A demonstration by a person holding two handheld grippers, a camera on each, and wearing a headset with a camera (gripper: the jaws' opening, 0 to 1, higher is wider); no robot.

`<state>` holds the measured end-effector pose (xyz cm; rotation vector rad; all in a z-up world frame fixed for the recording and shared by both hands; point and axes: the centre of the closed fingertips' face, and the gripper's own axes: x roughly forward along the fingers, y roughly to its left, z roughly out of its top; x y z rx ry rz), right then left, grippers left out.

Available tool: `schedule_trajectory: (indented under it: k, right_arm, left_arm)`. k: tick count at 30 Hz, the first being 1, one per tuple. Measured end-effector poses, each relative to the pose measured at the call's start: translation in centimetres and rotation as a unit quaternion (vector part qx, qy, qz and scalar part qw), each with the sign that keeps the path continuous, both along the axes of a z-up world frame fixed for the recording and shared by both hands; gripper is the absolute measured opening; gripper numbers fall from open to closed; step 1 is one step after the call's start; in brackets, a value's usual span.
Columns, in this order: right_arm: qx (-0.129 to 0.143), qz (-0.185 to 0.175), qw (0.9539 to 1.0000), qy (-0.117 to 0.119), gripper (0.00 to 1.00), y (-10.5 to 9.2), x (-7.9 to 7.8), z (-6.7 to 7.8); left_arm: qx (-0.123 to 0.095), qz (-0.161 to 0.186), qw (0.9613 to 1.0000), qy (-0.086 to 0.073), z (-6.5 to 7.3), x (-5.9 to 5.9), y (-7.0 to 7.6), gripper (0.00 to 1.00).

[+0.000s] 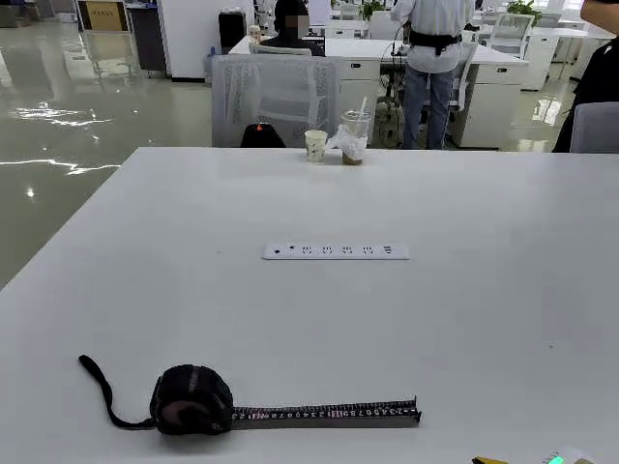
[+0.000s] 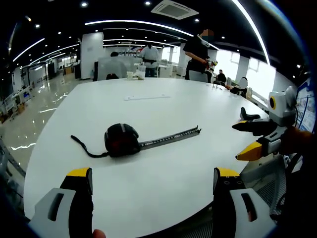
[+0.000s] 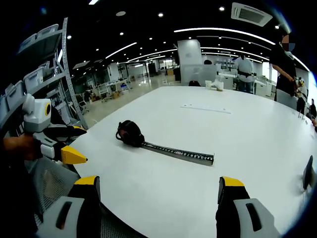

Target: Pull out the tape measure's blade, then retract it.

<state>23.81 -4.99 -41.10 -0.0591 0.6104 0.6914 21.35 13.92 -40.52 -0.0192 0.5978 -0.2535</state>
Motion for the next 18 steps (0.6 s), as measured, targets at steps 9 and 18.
schedule_trajectory:
  k: [9, 18]
  right_arm:
    - [-0.001, 0.001, 1.0000, 0.002, 0.99, -0.20, -0.11, -0.09]
    - [-0.007, 0.025, 0.9996, 0.003, 0.99, -0.01, -0.26, -0.27]
  left_arm:
    - [0.000, -0.001, 1.0000, 0.002, 0.14, 0.28, -0.24, 0.99]
    - [0.000, -0.001, 1.0000, 0.003, 0.25, 0.93, -0.58, 0.99]
